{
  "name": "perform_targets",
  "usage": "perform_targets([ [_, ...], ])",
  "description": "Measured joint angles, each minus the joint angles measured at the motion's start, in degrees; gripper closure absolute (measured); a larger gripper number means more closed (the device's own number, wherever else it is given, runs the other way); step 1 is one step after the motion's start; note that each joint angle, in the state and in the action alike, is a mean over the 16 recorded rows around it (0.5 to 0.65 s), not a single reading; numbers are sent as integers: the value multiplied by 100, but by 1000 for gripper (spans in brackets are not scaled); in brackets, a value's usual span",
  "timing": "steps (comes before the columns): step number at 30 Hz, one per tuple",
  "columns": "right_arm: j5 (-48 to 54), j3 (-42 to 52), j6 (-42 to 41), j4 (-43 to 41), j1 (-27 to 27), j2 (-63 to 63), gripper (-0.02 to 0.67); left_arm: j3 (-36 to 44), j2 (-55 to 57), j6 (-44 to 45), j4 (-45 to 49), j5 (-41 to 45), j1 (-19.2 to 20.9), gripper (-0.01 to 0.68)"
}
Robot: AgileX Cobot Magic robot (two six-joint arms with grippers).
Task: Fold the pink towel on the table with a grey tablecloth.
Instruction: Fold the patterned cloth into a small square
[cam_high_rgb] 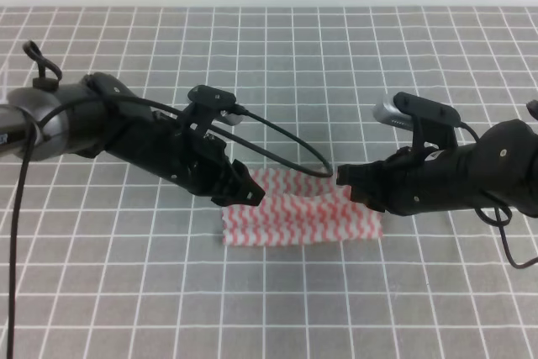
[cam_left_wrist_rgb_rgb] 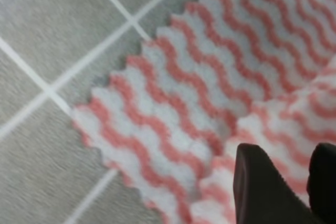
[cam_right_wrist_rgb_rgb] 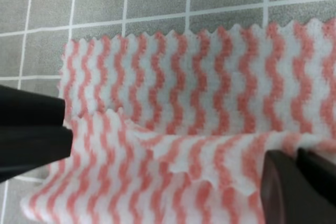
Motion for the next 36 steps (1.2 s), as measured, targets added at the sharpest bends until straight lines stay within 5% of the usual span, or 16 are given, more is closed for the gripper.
perform_targets([
  [22, 363, 7, -361, 51, 0, -479, 664, -29, 45, 391, -90, -128, -24, 467],
  [36, 438, 10, -369, 19, -1, -629, 664, -40, 39, 2017, 78, 374, 0, 467],
])
